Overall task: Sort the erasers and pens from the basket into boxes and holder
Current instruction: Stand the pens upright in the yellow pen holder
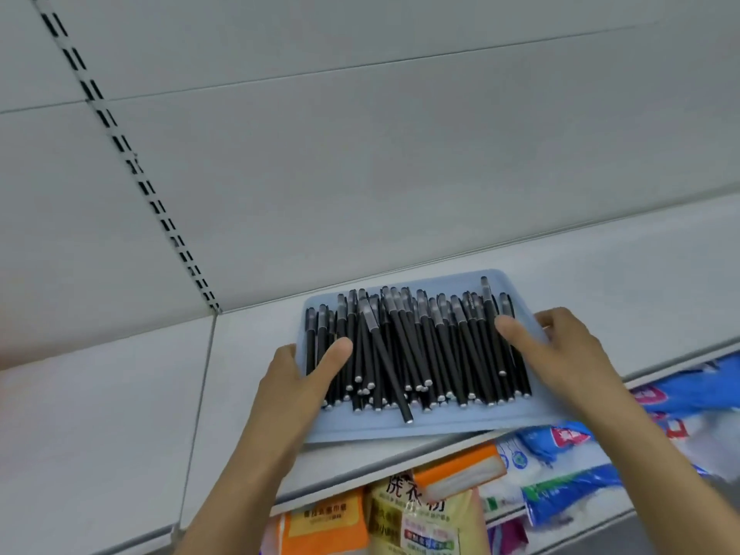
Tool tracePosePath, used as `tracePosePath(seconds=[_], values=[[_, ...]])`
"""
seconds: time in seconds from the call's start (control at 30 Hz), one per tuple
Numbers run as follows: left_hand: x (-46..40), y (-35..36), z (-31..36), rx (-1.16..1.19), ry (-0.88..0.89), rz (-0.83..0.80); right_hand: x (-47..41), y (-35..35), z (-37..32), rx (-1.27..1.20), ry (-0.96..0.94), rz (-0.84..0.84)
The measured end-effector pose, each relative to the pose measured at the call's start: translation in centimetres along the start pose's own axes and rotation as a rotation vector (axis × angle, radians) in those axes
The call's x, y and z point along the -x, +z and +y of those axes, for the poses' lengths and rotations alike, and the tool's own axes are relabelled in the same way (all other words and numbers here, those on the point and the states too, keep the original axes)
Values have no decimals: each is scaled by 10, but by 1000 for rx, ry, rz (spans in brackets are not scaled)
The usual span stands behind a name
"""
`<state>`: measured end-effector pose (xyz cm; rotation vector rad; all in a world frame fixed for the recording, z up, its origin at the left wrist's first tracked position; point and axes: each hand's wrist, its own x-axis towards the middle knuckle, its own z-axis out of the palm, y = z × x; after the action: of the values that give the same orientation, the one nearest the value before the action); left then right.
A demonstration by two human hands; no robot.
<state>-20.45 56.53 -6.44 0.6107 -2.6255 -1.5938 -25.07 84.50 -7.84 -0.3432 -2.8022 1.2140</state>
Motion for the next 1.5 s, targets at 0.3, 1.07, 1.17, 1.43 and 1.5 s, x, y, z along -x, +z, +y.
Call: tracePosePath(seconds=[0.3, 1.07, 1.17, 1.43, 1.5], values=[[8, 44, 32, 17, 166, -239, 60, -50, 45, -111, 144, 275], [186, 350, 131, 62, 370, -633, 172, -310, 291, -91, 377, 579], [205, 387, 145, 45, 377, -662, 174, -337, 322, -106, 409, 608], [214, 484, 191, -16, 401, -750, 143, -385, 397, -141, 471, 669], [211, 513, 208, -34, 397, -775, 126, -399, 415, -147, 489, 679]])
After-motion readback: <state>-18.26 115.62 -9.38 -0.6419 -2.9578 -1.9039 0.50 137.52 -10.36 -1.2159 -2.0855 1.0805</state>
